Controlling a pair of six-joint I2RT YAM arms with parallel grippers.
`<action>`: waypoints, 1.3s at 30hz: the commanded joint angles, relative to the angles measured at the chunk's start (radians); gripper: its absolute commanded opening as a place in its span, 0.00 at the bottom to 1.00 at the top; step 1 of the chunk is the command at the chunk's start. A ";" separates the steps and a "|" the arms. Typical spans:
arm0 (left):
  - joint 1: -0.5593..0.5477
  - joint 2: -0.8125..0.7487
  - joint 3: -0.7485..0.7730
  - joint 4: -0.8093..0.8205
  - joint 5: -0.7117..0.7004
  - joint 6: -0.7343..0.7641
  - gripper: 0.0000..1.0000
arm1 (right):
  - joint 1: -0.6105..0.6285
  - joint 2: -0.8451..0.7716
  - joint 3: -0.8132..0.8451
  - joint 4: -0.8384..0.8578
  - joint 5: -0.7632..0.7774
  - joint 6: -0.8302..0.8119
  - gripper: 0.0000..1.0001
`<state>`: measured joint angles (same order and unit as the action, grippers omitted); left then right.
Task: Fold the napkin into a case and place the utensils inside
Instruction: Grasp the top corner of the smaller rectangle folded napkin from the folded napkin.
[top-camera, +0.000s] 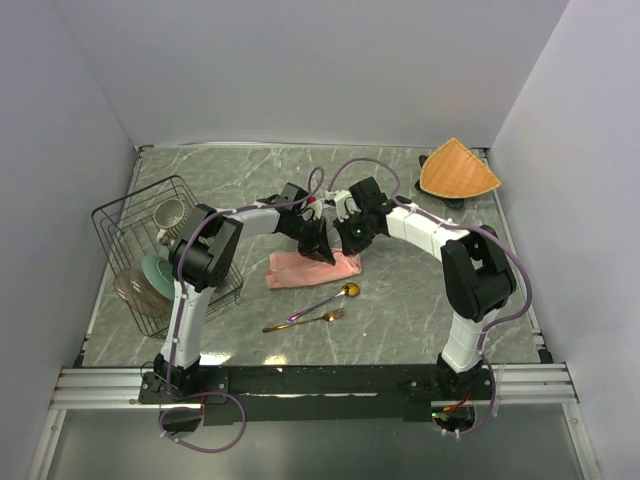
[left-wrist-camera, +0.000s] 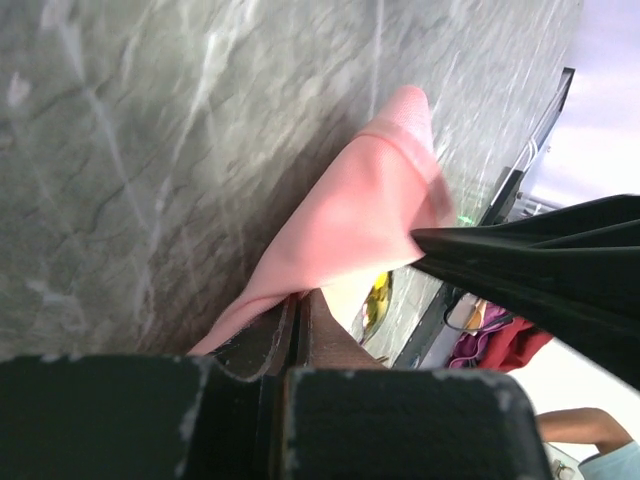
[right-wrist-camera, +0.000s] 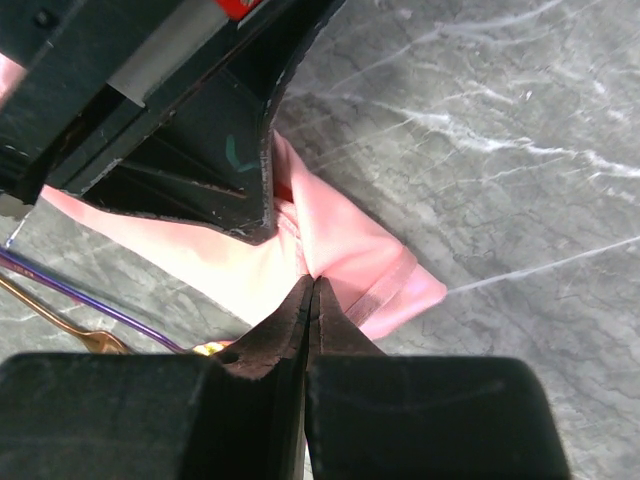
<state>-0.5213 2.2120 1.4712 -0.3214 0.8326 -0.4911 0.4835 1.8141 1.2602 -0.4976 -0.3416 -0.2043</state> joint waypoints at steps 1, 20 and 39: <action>-0.019 -0.012 0.073 -0.001 -0.018 -0.013 0.01 | -0.008 -0.021 -0.008 0.021 0.000 -0.021 0.00; -0.017 0.129 0.193 -0.084 -0.020 0.049 0.01 | -0.013 0.019 0.025 0.036 0.035 -0.026 0.00; 0.027 0.022 0.136 -0.008 0.036 0.019 0.22 | -0.042 0.154 0.065 0.004 0.095 0.045 0.00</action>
<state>-0.5251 2.3177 1.6356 -0.3580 0.8597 -0.4686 0.4622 1.9289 1.2922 -0.4694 -0.2932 -0.1703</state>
